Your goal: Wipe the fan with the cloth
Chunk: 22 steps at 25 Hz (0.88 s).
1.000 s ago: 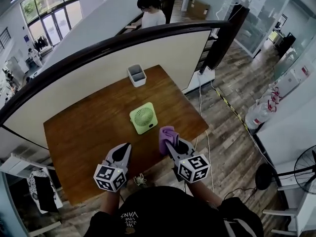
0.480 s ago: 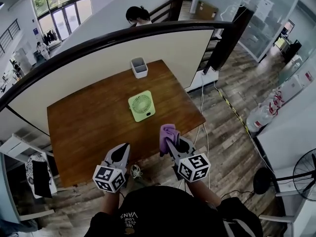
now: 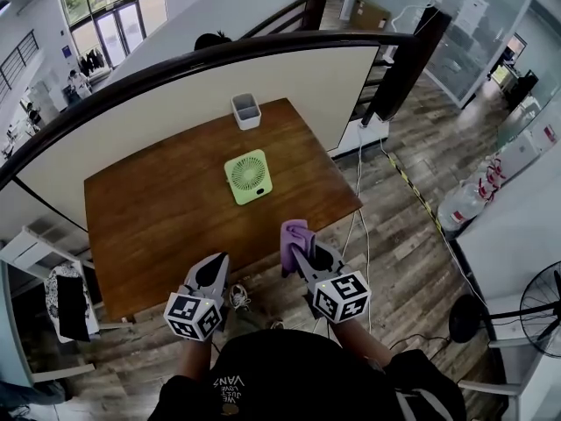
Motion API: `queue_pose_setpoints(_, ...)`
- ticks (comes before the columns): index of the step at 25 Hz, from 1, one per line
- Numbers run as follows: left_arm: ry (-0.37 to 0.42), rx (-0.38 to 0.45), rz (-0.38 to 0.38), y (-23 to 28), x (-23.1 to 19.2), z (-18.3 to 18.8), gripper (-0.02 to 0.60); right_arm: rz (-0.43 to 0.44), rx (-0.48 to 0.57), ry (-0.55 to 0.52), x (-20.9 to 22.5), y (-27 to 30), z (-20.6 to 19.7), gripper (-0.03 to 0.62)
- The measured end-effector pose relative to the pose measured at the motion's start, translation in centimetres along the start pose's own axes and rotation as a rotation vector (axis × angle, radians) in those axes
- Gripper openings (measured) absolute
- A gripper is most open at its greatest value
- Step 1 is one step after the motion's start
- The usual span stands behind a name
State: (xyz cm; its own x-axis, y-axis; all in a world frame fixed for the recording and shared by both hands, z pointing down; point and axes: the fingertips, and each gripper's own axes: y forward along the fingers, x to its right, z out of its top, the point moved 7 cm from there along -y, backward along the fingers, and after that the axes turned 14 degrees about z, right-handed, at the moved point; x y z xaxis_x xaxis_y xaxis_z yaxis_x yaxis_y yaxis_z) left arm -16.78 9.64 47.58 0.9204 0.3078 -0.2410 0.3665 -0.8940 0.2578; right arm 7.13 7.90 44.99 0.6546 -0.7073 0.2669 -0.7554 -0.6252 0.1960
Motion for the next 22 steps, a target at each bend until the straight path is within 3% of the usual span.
queue_pose_setpoints(22, 0.006, 0.005, 0.029, 0.73, 0.18, 0.17, 0.011, 0.018, -0.007, 0.013, 0.99, 0.47, -0.25, 0.092)
